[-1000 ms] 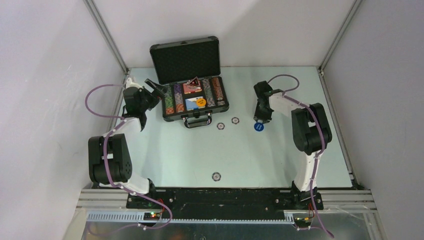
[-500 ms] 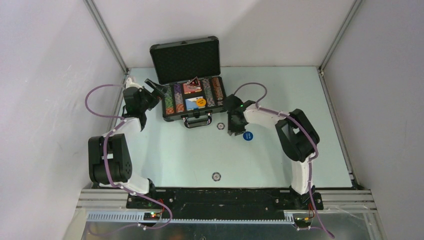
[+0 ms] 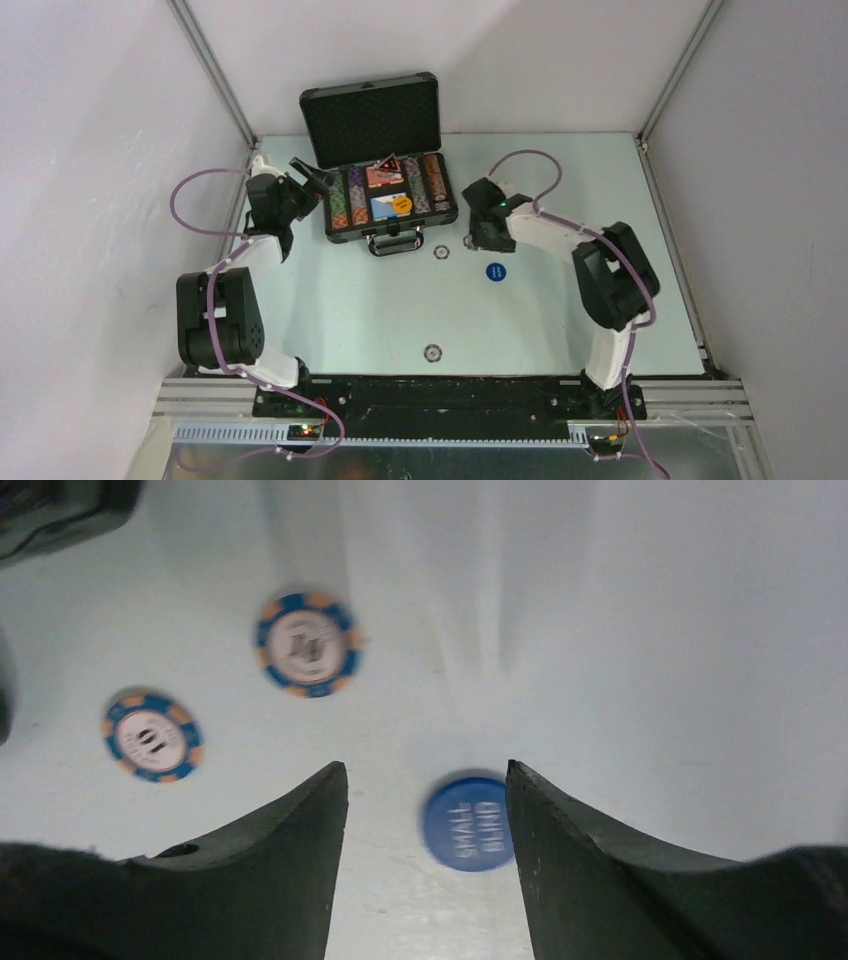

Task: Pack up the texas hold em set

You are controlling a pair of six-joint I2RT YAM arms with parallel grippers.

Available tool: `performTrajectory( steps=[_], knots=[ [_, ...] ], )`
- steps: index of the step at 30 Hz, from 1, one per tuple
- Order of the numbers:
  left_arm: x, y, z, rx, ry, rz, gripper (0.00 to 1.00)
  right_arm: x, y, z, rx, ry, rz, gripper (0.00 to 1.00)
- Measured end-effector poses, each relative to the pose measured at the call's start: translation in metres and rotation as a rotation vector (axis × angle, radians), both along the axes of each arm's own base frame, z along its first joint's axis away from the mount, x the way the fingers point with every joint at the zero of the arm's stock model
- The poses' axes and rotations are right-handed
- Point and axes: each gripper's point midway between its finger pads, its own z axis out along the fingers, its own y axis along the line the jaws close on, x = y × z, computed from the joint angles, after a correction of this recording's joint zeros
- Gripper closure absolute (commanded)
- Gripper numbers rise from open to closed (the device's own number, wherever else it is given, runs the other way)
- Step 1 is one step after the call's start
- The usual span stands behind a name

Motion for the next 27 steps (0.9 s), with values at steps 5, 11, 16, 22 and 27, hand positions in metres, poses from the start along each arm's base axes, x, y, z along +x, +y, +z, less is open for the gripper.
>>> performTrajectory(
  steps=[5,11,16,22,27],
  knots=[
    [0.000,0.000,0.000,0.000,0.000,0.000,0.02,0.003,-0.047,0.015,-0.018,-0.037,-0.097,0.39],
    [0.000,0.000,0.000,0.000,0.000,0.000,0.02,-0.004,-0.063,0.004,-0.033,0.000,-0.125,0.46],
    [0.000,0.000,0.000,0.000,0.000,0.001,0.02,-0.012,-0.055,-0.014,-0.018,0.064,-0.102,0.50],
    [0.000,0.000,0.000,0.000,0.000,0.001,0.02,-0.023,-0.040,-0.022,0.006,0.101,-0.058,0.56],
    [0.000,0.000,0.000,0.000,0.000,0.001,0.02,-0.027,-0.026,-0.024,0.051,0.098,-0.025,0.59]
  ],
)
